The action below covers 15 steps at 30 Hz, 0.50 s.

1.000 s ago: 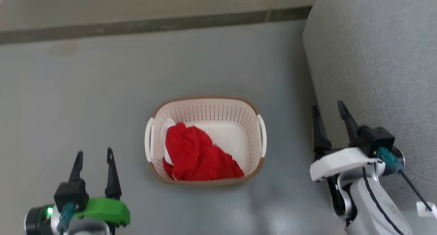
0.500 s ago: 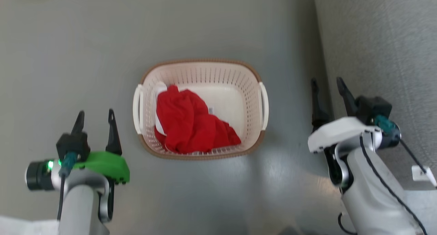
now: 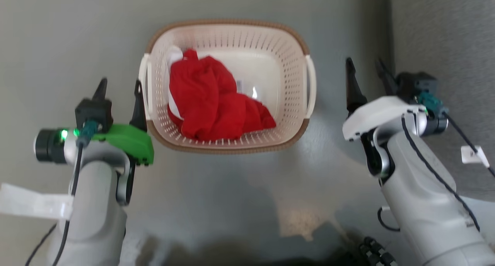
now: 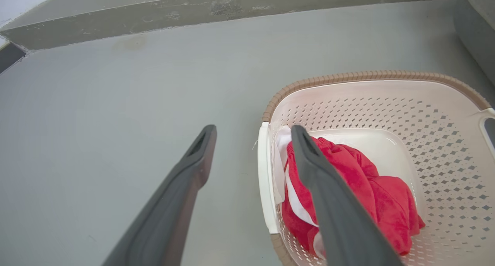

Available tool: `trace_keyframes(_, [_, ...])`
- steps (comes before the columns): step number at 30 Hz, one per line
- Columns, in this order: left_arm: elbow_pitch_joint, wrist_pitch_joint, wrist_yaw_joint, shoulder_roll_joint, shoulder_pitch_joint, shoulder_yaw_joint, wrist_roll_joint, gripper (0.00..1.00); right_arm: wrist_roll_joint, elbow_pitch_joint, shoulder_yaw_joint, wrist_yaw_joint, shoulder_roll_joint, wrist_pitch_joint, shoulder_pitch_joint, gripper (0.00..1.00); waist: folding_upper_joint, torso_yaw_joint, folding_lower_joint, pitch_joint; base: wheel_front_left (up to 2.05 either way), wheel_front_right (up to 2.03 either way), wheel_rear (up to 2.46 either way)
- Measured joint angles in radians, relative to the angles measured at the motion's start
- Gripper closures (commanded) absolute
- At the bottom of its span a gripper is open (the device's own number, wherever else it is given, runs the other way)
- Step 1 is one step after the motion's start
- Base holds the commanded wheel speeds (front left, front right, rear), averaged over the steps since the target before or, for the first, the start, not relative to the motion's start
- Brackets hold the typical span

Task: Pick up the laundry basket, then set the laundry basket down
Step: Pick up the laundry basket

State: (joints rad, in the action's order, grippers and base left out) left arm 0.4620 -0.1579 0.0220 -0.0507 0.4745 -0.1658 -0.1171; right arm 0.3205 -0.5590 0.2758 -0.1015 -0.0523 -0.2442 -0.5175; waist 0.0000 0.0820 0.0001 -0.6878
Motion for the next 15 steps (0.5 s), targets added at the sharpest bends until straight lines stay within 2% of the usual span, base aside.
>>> trace_keyframes(8, [0.052, -0.009, -0.018, 0.006, 0.122, -0.037, 0.01, 0.0, 0.034, -0.051, 0.042, 0.005, -0.006, 0.0, -0.13, 0.0, 0.0, -0.02, 0.0, -0.129, 0.0, 0.0, 0.0])
trace_keyframes(15, [0.129, -0.033, -0.023, 0.011, 0.164, -0.06, 0.016, 0.0, 0.057, -0.103, 0.075, 0.013, -0.009, -0.002, -0.153, 0.0, 0.0, -0.036, 0.0001, -0.208, 0.0, 0.0, 0.0])
